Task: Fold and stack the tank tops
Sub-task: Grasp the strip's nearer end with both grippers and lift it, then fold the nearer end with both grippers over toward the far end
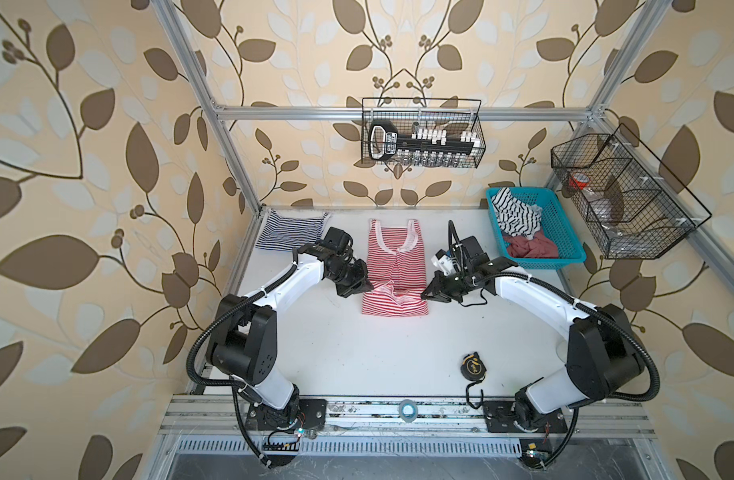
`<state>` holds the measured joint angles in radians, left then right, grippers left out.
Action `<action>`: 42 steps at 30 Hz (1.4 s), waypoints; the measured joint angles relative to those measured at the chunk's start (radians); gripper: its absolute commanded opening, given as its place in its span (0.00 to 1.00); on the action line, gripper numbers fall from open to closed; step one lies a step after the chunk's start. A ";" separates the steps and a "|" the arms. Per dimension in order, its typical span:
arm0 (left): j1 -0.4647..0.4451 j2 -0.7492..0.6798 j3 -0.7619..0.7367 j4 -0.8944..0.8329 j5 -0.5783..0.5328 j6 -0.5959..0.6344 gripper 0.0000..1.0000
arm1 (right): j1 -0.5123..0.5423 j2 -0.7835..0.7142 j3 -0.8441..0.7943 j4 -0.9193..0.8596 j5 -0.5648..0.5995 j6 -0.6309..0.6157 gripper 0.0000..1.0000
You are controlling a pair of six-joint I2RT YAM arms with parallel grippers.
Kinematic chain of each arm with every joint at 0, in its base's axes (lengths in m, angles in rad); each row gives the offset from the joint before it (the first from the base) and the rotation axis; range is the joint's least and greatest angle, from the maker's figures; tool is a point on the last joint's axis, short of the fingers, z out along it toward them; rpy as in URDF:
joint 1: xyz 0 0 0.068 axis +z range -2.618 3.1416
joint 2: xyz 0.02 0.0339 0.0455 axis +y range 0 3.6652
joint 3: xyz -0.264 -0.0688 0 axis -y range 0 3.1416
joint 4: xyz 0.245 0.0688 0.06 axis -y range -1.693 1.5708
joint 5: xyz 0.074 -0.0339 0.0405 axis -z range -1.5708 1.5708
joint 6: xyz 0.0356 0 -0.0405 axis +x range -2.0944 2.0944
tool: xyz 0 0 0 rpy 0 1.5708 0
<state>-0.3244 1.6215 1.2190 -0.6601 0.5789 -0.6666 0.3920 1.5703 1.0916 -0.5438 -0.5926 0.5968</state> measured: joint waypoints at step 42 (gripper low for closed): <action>0.097 0.491 0.421 -0.025 0.104 0.061 0.00 | -0.166 0.449 0.315 0.007 -0.127 -0.040 0.00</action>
<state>-0.2276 2.1124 1.6402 -0.6849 0.6830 -0.6052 0.2256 2.0197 1.4071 -0.5369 -0.7193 0.5564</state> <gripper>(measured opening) 0.045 0.048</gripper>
